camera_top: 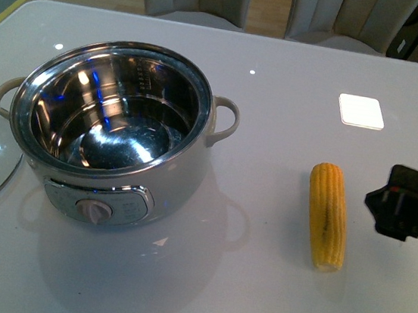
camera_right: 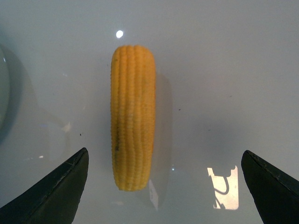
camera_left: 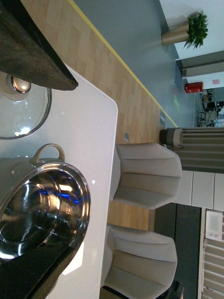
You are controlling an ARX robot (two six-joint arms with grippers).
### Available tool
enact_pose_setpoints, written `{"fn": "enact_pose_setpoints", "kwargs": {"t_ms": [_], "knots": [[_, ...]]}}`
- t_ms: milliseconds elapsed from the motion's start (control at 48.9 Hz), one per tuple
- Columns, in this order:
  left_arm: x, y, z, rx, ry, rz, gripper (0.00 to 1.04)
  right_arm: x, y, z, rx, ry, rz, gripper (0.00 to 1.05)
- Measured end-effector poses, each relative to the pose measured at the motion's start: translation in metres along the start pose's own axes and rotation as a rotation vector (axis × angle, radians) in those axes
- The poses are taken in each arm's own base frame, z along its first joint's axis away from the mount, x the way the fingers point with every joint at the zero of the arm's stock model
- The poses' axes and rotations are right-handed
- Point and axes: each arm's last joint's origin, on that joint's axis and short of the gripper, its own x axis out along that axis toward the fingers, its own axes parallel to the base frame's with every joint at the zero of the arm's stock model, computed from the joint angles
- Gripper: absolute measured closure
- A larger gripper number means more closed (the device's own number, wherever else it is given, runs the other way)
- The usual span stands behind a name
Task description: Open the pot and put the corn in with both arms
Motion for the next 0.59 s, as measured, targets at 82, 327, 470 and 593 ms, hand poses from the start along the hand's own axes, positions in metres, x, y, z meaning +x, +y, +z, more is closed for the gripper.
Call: {"fn": "enact_pose_setpoints", "kwargs": {"t_ms": [82,327,470,593], "knots": [[0.000,0.000,0.000,0.000,0.000,0.000,0.07,0.018,0.004,-0.004,-0.032,0.045,0.000,0.09],[0.000,0.000,0.000,0.000,0.000,0.000,0.07,0.063,0.016,-0.009,-0.083,0.132,0.023,0.09],[0.000,0.000,0.000,0.000,0.000,0.000,0.07,0.082,0.022,-0.012,-0.108,0.158,0.009,0.09],[0.000,0.000,0.000,0.000,0.000,0.000,0.07,0.095,0.025,-0.017,-0.127,0.182,-0.007,0.09]]}}
